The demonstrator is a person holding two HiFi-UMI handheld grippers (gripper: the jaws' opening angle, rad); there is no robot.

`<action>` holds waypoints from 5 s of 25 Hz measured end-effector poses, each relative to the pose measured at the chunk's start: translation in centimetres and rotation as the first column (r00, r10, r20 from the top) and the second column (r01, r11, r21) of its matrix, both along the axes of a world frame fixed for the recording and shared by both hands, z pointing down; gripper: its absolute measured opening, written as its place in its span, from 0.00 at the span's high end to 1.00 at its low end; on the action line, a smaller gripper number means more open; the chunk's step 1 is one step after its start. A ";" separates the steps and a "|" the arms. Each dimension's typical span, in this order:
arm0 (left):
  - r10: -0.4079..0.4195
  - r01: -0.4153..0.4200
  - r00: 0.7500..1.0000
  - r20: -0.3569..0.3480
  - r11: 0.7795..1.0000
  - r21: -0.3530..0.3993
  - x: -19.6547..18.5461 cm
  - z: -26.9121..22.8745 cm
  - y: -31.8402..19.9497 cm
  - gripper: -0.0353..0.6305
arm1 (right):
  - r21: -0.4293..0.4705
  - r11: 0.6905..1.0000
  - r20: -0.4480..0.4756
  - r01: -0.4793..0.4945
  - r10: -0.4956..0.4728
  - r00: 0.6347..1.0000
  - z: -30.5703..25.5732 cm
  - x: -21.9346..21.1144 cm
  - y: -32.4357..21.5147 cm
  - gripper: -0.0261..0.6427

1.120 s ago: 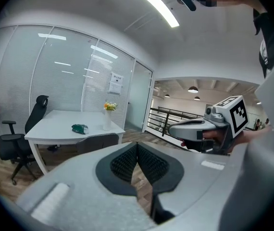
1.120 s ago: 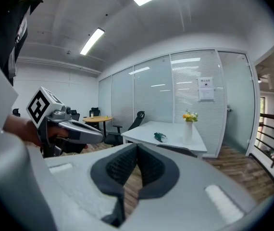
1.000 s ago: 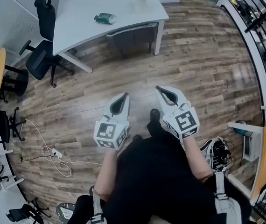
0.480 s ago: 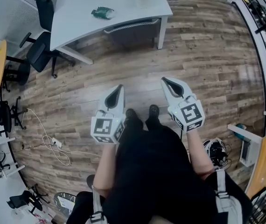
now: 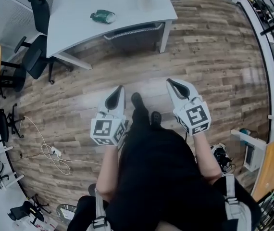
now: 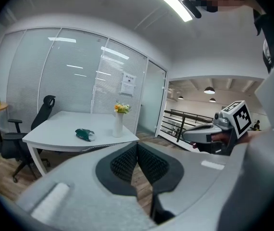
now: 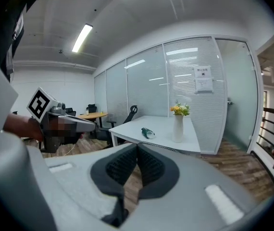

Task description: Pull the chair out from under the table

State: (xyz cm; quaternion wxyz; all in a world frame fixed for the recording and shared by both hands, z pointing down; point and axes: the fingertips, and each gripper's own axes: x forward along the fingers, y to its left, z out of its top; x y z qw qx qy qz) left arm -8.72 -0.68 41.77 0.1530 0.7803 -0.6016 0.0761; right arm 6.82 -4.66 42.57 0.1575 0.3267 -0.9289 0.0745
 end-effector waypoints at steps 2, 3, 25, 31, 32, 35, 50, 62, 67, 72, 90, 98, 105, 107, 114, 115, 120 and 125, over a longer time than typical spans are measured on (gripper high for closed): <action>0.008 -0.007 1.000 -0.010 1.000 0.017 -0.6 -0.4 -1.9 0.93 | 0.012 1.000 -0.015 -0.003 0.003 1.000 -0.5 -0.6 -1.5 0.96; 0.013 -0.013 1.000 -0.010 1.000 0.028 -0.9 -0.6 -2.8 0.93 | 0.014 1.000 -0.023 -0.010 0.010 1.000 -0.7 -1.0 -2.5 0.96; 0.133 -0.134 0.989 -0.059 0.991 -0.017 -9.7 2.2 -15.2 0.93 | -0.015 0.994 -0.121 -0.106 0.103 0.987 1.0 -10.0 -13.7 0.96; 0.154 -0.157 0.986 -0.060 0.986 -0.056 -9.3 3.5 -17.2 0.93 | -0.050 0.996 -0.155 -0.077 0.069 0.986 2.7 -10.3 -15.4 0.96; 0.151 -0.155 0.987 -0.059 0.986 -0.060 -9.3 3.7 -17.5 0.93 | -0.055 0.996 -0.157 -0.070 0.061 0.986 3.0 -10.4 -15.7 0.96; 0.139 -0.143 0.989 -0.055 0.986 -0.085 -9.6 4.3 -18.9 0.93 | -0.073 0.997 -0.156 -0.034 0.022 0.987 3.7 -11.2 -17.2 0.95; 0.215 -0.192 0.974 0.068 0.949 -0.248 -7.5 9.4 -27.4 0.77 | -0.110 0.973 -0.283 0.203 -0.227 0.932 8.3 -13.9 -25.5 0.82; 0.462 -0.330 0.850 0.255 0.843 -0.426 -4.9 17.1 -30.8 0.71 | -0.169 0.915 -0.458 0.367 -0.402 0.793 16.4 -14.2 -28.3 0.77; 0.541 -0.355 0.773 0.332 0.802 -0.480 -4.1 20.0 -31.5 0.69 | -0.175 0.899 -0.480 0.402 -0.435 0.762 18.6 -14.3 -28.7 0.76; 0.588 -0.355 0.711 0.385 0.773 -0.526 -4.0 22.4 -32.0 0.68 | -0.170 0.874 -0.496 0.454 -0.474 0.727 20.3 -14.8 -28.9 0.73; 0.621 -0.326 0.599 0.506 0.766 -0.554 -4.5 26.5 -33.5 0.65 | -0.151 0.833 -0.643 0.532 -0.492 0.588 25.6 -15.3 -30.5 0.73; 0.589 -0.307 0.574 0.569 0.799 -0.518 -4.9 26.5 -33.6 0.70 | -0.149 0.831 -0.637 0.535 -0.495 0.592 25.6 -15.4 -30.6 0.78; 0.581 -0.275 0.595 0.554 0.796 -0.539 -4.9 26.7 -33.7 0.71 | -0.113 0.825 -0.639 0.554 -0.488 0.595 25.6 -15.2 -30.5 0.80; 0.599 -0.279 0.601 0.529 0.778 -0.563 -4.9 26.7 -33.7 0.72 | -0.110 0.828 -0.642 0.550 -0.482 0.597 25.6 -15.2 -30.5 0.80; 0.660 -0.302 0.613 0.434 0.704 -0.643 -4.3 27.3 -32.1 0.73 | -0.171 0.813 -0.621 0.556 -0.527 0.580 26.0 -14.8 -29.0 0.80; 0.670 -0.310 0.609 0.425 0.693 -0.651 -4.1 27.4 -31.5 0.74 | -0.184 0.809 -0.613 0.558 -0.539 0.578 26.1 -14.6 -28.4 0.80; 0.698 -0.347 0.601 0.388 0.666 -0.661 -2.8 28.1 -27.1 0.75 | -0.273 0.776 -0.547 0.568 -0.611 0.572 26.8 -13.2 -24.0 0.81; 0.734 -0.389 0.613 0.291 0.602 -0.698 -1.3 29.9 -22.0 0.76 | -0.407 0.717 -0.448 0.567 -0.697 0.560 28.0 -11.7 -18.9 0.81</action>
